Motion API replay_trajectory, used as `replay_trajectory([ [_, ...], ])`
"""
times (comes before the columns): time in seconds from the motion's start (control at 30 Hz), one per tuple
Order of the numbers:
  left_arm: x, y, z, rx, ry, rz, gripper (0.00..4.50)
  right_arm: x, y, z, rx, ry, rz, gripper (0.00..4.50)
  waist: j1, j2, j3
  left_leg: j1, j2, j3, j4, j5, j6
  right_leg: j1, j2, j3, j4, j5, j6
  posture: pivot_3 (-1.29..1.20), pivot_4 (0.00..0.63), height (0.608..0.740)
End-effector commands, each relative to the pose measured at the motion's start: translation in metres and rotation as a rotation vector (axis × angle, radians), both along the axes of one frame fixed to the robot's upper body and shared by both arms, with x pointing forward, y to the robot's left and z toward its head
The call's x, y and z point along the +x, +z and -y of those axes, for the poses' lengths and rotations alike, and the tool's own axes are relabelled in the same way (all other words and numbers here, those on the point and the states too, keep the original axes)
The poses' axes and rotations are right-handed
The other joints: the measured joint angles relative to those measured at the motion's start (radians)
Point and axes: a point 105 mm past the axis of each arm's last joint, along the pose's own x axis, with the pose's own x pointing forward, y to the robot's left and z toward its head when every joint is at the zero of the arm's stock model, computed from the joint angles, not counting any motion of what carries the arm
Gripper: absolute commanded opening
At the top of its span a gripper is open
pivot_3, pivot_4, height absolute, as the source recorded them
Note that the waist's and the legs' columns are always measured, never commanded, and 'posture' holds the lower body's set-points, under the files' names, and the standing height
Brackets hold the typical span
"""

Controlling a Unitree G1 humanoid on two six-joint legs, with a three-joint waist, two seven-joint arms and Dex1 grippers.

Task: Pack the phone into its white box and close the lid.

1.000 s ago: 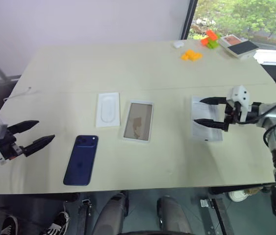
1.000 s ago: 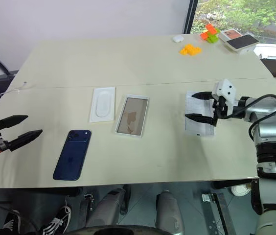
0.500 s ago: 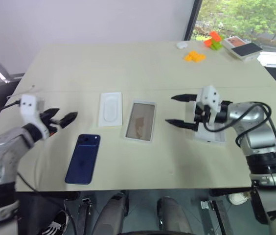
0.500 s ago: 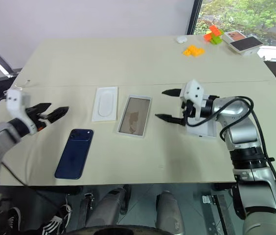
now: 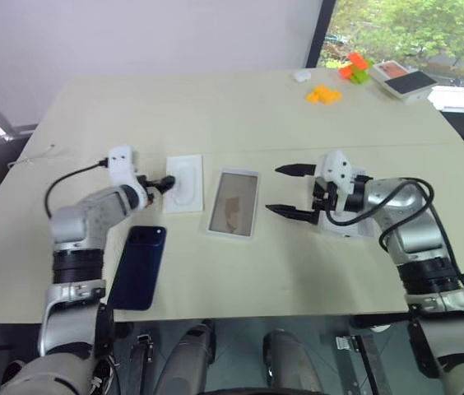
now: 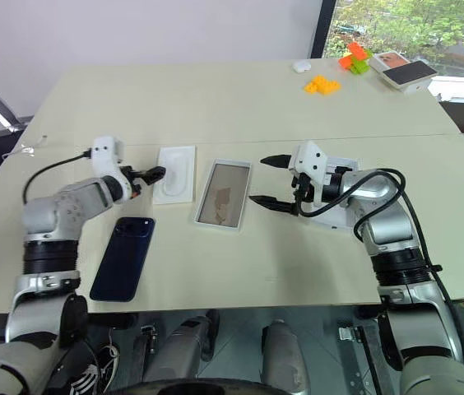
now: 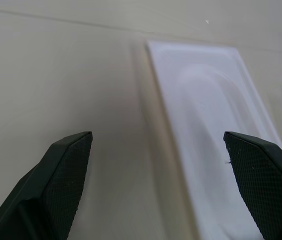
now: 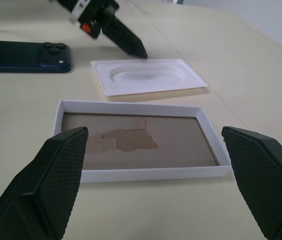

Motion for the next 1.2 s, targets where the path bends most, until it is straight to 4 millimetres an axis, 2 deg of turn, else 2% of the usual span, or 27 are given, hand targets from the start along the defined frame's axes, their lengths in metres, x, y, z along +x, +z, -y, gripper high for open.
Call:
replay_trajectory([
  [0.03,0.008,0.010,0.007,-0.008,0.005,0.020,4.44,-0.004,0.009,-0.002,0.001,0.014,0.048,4.48,0.000,0.000,0.000,0.000,0.000,0.000,0.000,0.000,0.000,0.000,0.000,0.000,0.000,0.000,0.000,0.00,0.150,0.740],
  [0.27,0.009,0.001,0.005,-0.049,0.034,-0.040,4.44,-0.005,0.013,-0.003,0.000,0.004,0.061,4.48,-0.002,0.000,0.000,0.001,0.000,0.000,0.000,0.000,0.000,0.000,0.000,0.000,0.000,0.000,0.000,0.00,0.150,0.740],
  [0.43,0.006,-0.012,0.013,-0.091,0.017,-0.092,4.44,-0.006,0.018,-0.006,0.002,0.006,0.075,4.48,-0.002,-0.001,-0.001,0.001,0.000,0.000,0.001,0.000,0.000,0.002,0.000,0.000,0.000,0.000,0.001,0.00,0.150,0.740],
  [0.53,0.004,-0.014,0.019,-0.129,0.009,-0.110,3.60,-0.005,0.020,-0.007,0.007,0.003,0.080,4.50,-0.001,-0.001,-0.001,0.001,0.000,0.000,0.001,0.000,-0.001,0.002,0.000,0.000,0.000,0.000,0.001,0.00,0.150,0.740],
  [0.77,-0.004,-0.020,0.021,-0.133,-0.008,-0.150,0.08,-0.004,0.022,-0.005,0.004,-0.001,0.087,4.50,0.004,-0.001,-0.001,0.001,-0.001,0.000,0.001,0.000,0.000,0.003,0.000,-0.001,0.000,0.000,0.001,0.00,0.150,0.740],
  [0.97,-0.005,-0.014,0.005,-0.178,0.046,-0.124,0.03,-0.001,0.020,0.000,0.000,-0.017,0.090,4.50,-0.001,-0.001,-0.001,0.001,0.000,0.000,0.001,0.000,-0.001,0.003,0.000,-0.001,0.000,0.001,0.001,0.00,0.150,0.740],
  [1.07,-0.004,-0.001,0.001,-0.282,0.067,-0.082,0.03,-0.001,0.018,0.001,0.001,-0.019,0.091,4.50,-0.003,-0.001,-0.001,0.001,0.000,0.000,0.001,0.000,-0.001,0.002,0.000,-0.001,0.000,0.001,0.001,0.00,0.150,0.740],
  [1.2,-0.018,0.021,-0.003,-0.404,0.001,-0.056,0.03,0.002,0.014,0.005,-0.003,-0.035,0.098,4.50,-0.007,-0.002,-0.001,0.001,0.000,-0.001,0.001,0.000,-0.001,0.002,0.000,-0.001,0.000,0.001,0.001,0.00,0.150,0.740],
])
